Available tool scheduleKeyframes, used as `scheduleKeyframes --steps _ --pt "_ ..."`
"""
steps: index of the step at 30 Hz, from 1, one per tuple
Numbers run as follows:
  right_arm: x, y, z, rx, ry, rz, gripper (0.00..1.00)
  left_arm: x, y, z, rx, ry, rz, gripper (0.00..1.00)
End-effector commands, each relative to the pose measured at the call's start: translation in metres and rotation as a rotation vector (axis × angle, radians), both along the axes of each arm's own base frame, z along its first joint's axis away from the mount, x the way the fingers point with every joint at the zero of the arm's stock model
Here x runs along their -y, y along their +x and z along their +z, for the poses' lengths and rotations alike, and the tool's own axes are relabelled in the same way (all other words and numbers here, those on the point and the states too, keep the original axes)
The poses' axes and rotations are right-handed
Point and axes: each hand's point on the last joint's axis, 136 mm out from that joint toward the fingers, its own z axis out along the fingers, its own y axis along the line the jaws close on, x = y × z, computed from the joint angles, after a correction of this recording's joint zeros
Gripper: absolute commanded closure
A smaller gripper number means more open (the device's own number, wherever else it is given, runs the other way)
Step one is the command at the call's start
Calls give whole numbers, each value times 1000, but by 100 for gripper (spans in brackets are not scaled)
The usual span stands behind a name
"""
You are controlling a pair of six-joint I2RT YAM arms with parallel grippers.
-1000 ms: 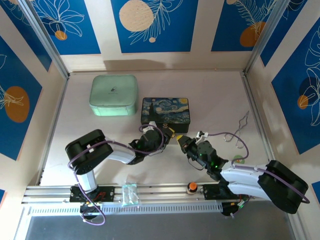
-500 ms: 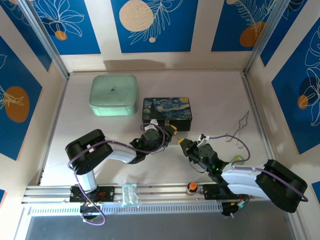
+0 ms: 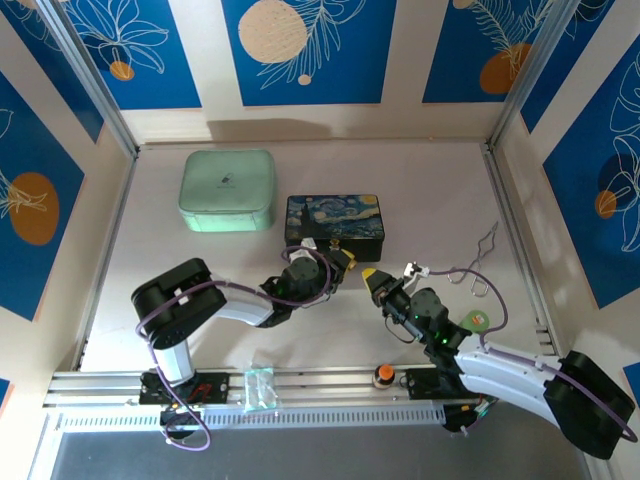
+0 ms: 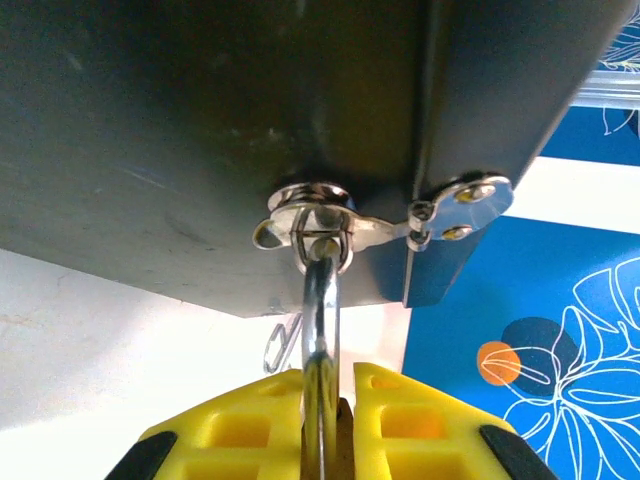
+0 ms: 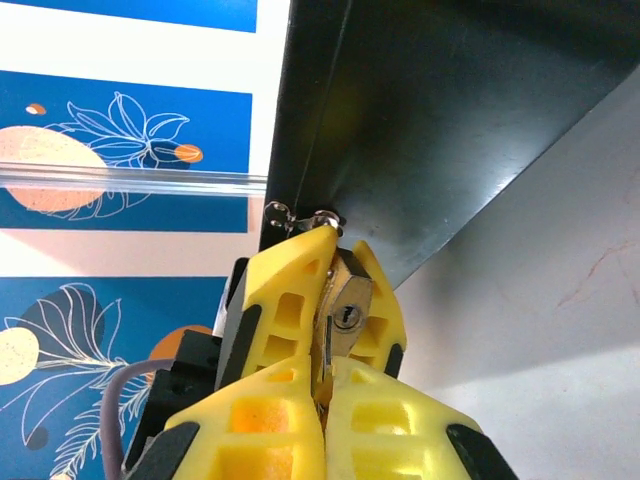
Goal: Unlock the padlock with the key
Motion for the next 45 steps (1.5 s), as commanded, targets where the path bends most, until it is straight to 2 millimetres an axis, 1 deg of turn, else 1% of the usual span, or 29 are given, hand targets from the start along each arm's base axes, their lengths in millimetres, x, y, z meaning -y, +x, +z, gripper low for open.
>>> scheduleKeyframes --steps 1,6,12,16,18,23,28,39,42,45 --pt "10 -2 -18 -10 -58 -21 100 21 -4 36 60 -115 -49 100" --pt "9 0 -15 -2 -61 -14 100 21 -6 39 66 -114 -55 100" --pt "3 3 -9 10 -57 6 100 26 -9 39 64 -124 -67 100" --pt "2 3 -11 10 -49 5 100 33 -11 40 64 -131 -85 100" --pt "2 3 -13 5 -59 4 100 33 -11 38 61 -128 -84 100" --pt "3 1 -18 -4 -79 -12 100 27 -10 32 60 -107 -64 100" --pt "6 -1 -25 -18 -82 -21 100 24 -8 34 77 -83 -53 100" --pt "11 -4 -20 -3 -90 -21 100 28 -8 32 71 -111 -62 100" --pt "12 -5 -24 -16 -95 -18 100 33 -9 36 73 -126 -79 100" --pt "10 -5 -19 1 -89 -10 100 36 -10 39 76 -136 -93 100"
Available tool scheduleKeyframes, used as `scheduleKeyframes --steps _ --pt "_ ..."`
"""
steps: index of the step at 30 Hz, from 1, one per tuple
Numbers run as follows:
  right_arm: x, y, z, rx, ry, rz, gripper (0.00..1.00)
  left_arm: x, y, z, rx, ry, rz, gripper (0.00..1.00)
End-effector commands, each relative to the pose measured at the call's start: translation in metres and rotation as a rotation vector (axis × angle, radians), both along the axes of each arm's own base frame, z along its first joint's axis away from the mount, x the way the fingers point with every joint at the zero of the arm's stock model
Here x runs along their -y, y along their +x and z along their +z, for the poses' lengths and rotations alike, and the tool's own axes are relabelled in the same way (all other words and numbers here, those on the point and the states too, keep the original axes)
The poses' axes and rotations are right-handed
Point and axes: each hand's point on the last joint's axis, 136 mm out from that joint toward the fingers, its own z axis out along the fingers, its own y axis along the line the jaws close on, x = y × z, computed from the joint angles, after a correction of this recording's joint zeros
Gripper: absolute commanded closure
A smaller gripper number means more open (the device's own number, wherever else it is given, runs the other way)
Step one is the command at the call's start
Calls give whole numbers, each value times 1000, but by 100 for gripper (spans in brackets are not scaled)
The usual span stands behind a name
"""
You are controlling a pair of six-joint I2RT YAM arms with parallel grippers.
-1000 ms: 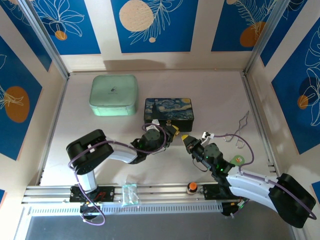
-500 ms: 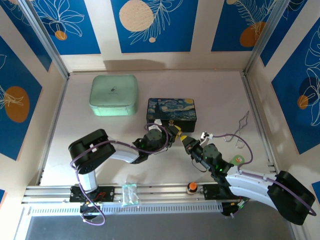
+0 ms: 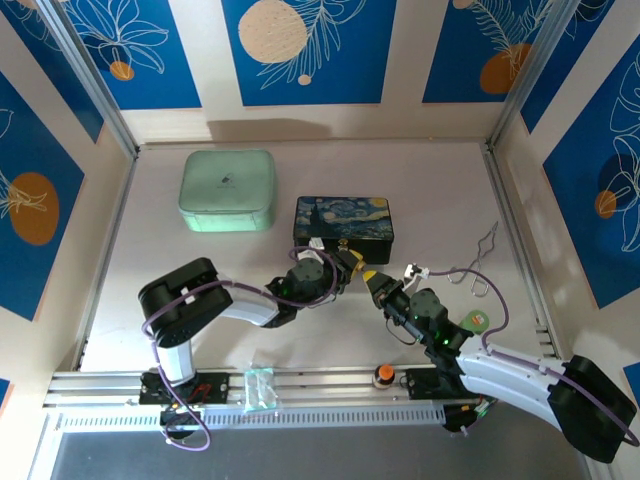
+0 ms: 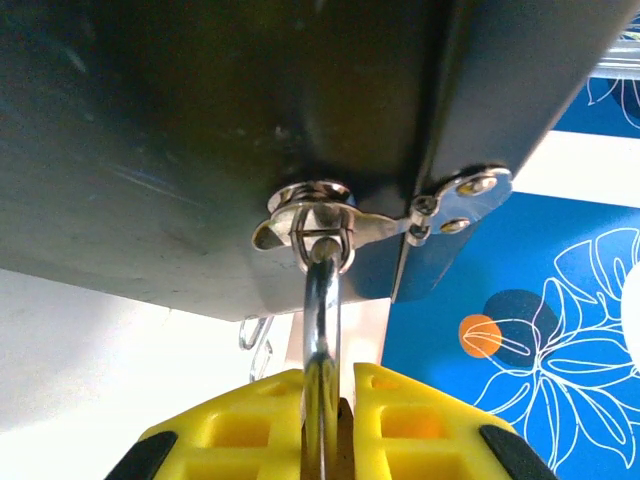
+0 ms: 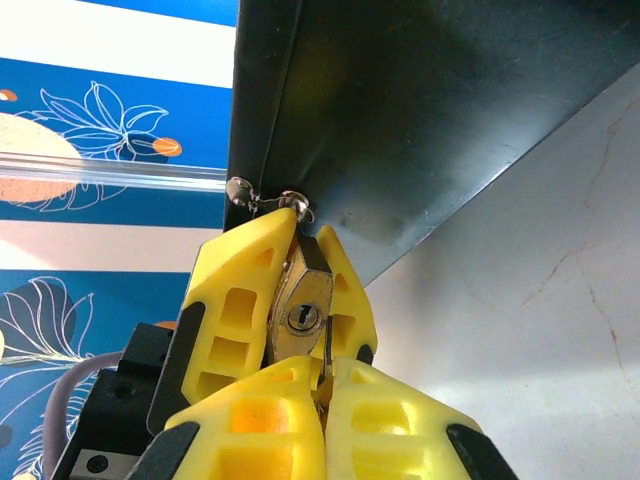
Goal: Unlock the padlock with the key
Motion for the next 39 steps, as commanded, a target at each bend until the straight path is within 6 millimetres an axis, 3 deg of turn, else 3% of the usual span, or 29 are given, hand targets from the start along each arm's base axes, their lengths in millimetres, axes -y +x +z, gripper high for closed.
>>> scheduleKeyframes --steps 1,8,15,26,39 --pt "9 -2 -11 7 -34 -20 100 16 -4 32 62 -97 -44 100" --pt "12 -2 -10 12 -36 -23 100 12 -4 25 52 -93 -32 100" --pt "12 -1 -7 21 -34 -23 100 22 -6 30 59 -89 -69 100" --pt "15 -2 -10 12 -46 -33 100 15 -4 15 39 -63 -44 100" --pt "15 -3 -15 0 -61 -32 100 17 -1 18 42 -83 -51 100"
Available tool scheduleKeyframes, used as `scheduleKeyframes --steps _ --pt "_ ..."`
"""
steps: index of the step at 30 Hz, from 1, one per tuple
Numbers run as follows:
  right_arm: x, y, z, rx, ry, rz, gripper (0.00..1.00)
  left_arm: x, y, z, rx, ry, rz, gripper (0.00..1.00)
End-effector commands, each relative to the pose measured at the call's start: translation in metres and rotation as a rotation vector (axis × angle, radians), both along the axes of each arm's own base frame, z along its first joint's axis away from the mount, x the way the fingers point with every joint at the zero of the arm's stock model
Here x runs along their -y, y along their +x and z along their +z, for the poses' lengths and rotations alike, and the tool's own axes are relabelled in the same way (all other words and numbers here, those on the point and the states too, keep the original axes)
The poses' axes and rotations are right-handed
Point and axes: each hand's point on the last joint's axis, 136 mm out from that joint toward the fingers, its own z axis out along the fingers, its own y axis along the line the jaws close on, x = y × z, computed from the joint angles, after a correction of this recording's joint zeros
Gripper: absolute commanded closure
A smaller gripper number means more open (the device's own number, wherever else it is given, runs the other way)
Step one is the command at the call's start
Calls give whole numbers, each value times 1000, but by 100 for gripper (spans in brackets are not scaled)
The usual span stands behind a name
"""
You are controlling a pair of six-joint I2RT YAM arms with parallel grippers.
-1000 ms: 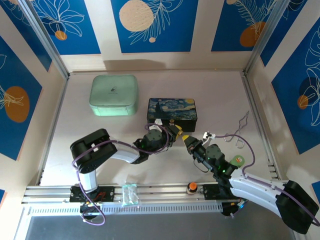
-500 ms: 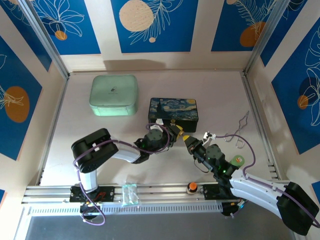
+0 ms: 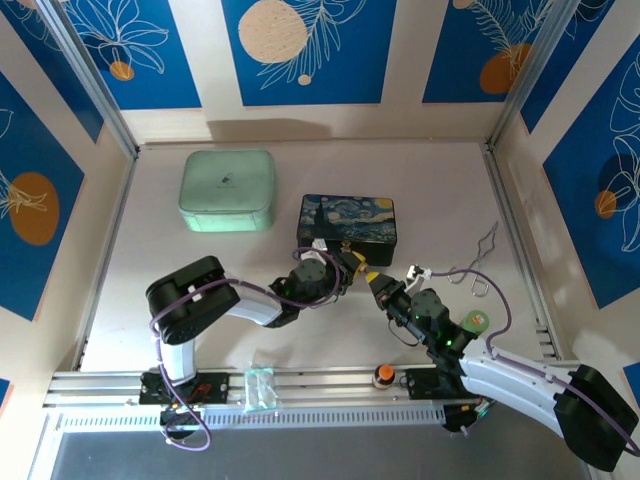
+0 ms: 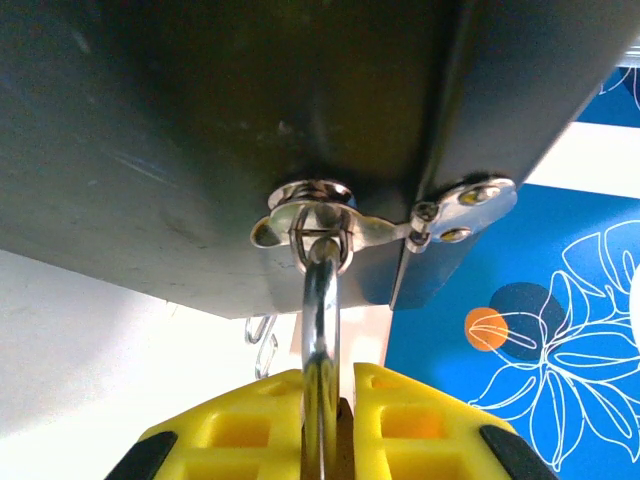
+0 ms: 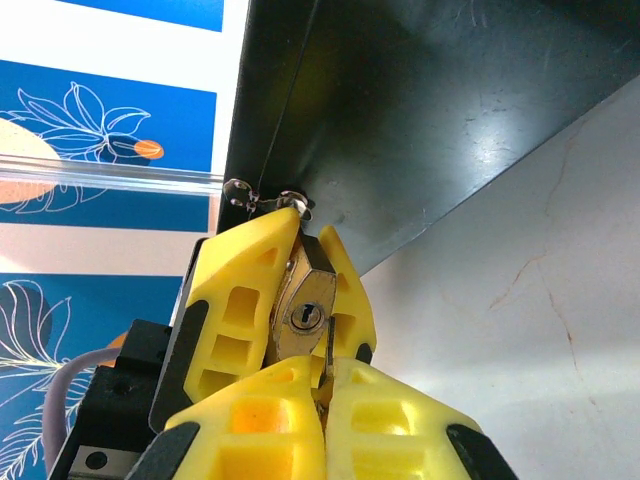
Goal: Unlock the padlock with the key
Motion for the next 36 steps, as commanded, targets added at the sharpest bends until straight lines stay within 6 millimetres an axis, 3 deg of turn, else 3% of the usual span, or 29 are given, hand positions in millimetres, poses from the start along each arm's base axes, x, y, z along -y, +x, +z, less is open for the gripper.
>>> scheduleKeyframes --steps 1,5,23,36 --pt "8 -2 -10 8 -25 -24 100 10 0 25 49 -76 -28 100" --pt "7 -2 -10 11 -27 -22 100 5 1 17 36 -68 -7 100" --pt "10 -4 -16 -1 -53 -35 100 4 3 20 46 -79 -7 100" --pt "10 -2 -7 37 -51 -42 100 4 2 17 41 -77 -13 100"
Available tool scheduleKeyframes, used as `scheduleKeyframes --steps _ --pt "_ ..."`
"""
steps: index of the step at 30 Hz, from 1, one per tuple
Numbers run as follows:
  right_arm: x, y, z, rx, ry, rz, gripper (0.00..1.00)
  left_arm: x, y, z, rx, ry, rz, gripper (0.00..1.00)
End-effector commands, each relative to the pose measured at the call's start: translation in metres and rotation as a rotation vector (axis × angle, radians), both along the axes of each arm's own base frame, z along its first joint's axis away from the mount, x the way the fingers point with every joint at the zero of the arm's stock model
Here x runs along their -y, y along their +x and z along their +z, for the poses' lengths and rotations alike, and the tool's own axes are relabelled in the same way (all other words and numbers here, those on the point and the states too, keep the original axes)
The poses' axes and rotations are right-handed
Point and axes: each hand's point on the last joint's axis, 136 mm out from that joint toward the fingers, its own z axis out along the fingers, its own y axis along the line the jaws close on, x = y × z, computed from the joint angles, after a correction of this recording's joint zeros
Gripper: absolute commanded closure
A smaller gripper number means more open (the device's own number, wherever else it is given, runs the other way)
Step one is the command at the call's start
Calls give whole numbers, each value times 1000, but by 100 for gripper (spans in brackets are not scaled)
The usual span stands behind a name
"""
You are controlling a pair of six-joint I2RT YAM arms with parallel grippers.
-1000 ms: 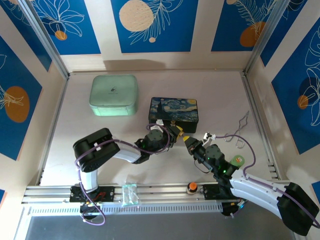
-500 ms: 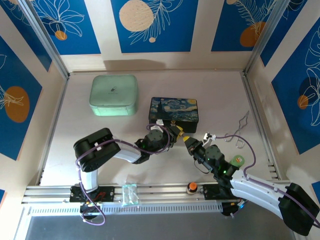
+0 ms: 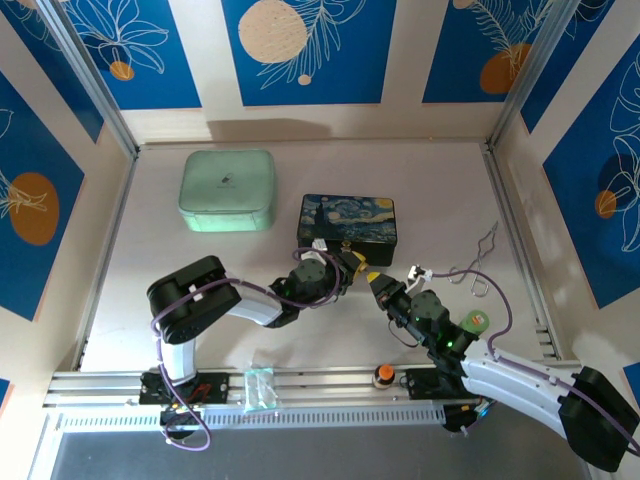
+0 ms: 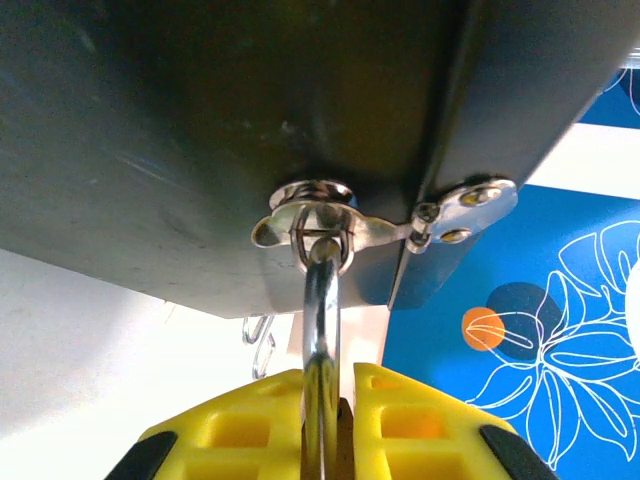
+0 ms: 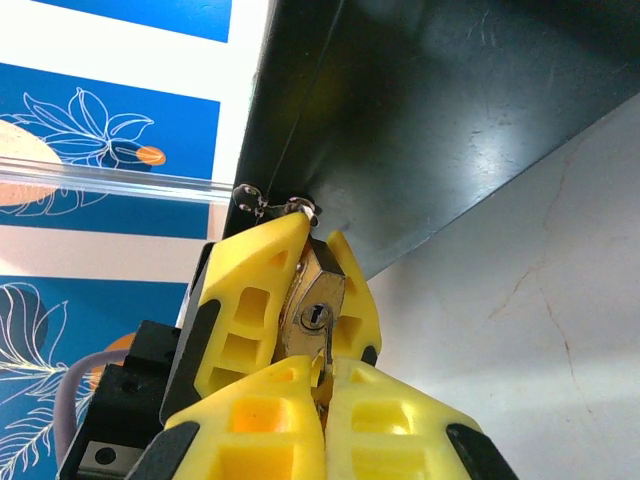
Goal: Unlock the padlock with the key
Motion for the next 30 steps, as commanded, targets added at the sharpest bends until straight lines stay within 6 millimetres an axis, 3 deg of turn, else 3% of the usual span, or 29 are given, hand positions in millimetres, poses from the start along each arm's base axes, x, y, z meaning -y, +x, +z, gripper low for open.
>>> scheduleKeyframes --steps 1,16,27,30 --pt "7 -1 -9 16 -31 -22 100 4 0 16 39 -70 -16 100" --pt "13 5 -6 24 -21 -22 100 20 -12 39 61 -151 -68 100" --pt "9 4 1 53 -12 6 100 25 -14 39 63 -167 -68 100" --pt "9 3 -5 30 -20 9 100 28 -13 39 54 -175 -68 100"
